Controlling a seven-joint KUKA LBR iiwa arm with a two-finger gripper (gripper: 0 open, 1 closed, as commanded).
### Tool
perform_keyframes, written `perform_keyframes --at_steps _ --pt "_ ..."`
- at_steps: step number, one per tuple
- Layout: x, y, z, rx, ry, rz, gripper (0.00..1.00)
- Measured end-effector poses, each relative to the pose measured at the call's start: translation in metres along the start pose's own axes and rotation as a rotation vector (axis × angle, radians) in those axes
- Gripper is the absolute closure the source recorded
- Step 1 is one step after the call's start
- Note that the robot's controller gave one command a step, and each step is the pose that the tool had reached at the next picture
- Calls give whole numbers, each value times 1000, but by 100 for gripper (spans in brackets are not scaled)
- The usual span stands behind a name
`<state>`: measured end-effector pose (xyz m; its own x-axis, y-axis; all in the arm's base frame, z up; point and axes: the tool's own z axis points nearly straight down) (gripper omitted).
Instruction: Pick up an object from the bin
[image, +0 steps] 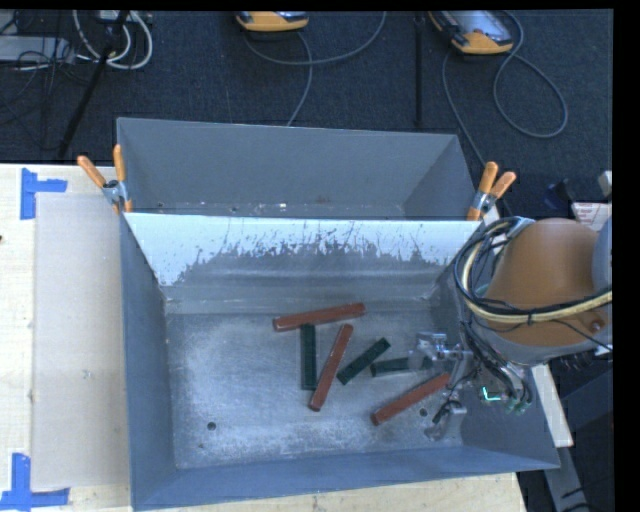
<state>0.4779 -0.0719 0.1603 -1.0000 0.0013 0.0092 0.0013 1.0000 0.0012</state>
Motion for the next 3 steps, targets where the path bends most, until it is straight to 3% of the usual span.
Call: perform_keyframes --at_steps 1,2,3 --pt "-12 37 89 -1 -6 189 0" --pt "-12 37 87 0 -8 185 100" --pt "-55 31 21 0 -19 176 100"
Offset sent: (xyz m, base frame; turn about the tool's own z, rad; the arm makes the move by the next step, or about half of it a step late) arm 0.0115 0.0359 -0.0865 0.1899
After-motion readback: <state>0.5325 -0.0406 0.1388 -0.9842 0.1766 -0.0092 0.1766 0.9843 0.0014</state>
